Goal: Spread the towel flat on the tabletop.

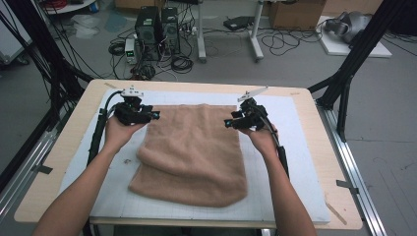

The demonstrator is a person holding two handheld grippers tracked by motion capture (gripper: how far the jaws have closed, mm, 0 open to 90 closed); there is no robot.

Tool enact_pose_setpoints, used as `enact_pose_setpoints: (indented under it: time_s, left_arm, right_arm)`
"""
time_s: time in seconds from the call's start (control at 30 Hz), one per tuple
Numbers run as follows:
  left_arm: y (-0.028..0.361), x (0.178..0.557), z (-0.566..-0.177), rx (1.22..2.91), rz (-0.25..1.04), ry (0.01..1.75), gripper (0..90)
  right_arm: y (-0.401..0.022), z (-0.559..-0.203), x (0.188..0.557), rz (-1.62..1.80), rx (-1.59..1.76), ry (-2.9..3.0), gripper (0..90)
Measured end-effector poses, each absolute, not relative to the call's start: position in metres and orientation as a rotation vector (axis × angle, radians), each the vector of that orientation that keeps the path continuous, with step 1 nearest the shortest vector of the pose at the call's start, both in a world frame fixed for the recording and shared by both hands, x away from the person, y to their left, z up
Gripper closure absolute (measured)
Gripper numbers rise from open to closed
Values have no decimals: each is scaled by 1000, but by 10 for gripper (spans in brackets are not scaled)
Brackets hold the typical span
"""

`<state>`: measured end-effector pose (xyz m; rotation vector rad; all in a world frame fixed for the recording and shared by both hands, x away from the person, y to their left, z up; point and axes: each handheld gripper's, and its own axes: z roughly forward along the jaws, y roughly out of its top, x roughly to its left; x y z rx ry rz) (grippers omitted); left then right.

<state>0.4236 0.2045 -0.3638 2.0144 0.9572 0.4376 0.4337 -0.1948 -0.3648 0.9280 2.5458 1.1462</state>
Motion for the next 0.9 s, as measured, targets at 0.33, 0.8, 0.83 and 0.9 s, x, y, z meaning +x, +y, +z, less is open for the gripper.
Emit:
enact_pose_setpoints:
  time_s: [0.33,0.8,0.83,0.9]
  left_arm:
    - [210,365,-377,2035,353,824,474]
    - [199,346,-427,2256,292,791,747]
    - [195,346,-427,2262,318,785,784]
    - [193,347,-427,2260,318,779,842]
  right_arm:
    - [-207,-374,362,1270,804,2550,495]
    - [-201,-433,330,1161,800,2684,643]
    - [-201,-433,331,1166,801,2686,737]
    - [-201,-433,333,1172,777,2700,827]
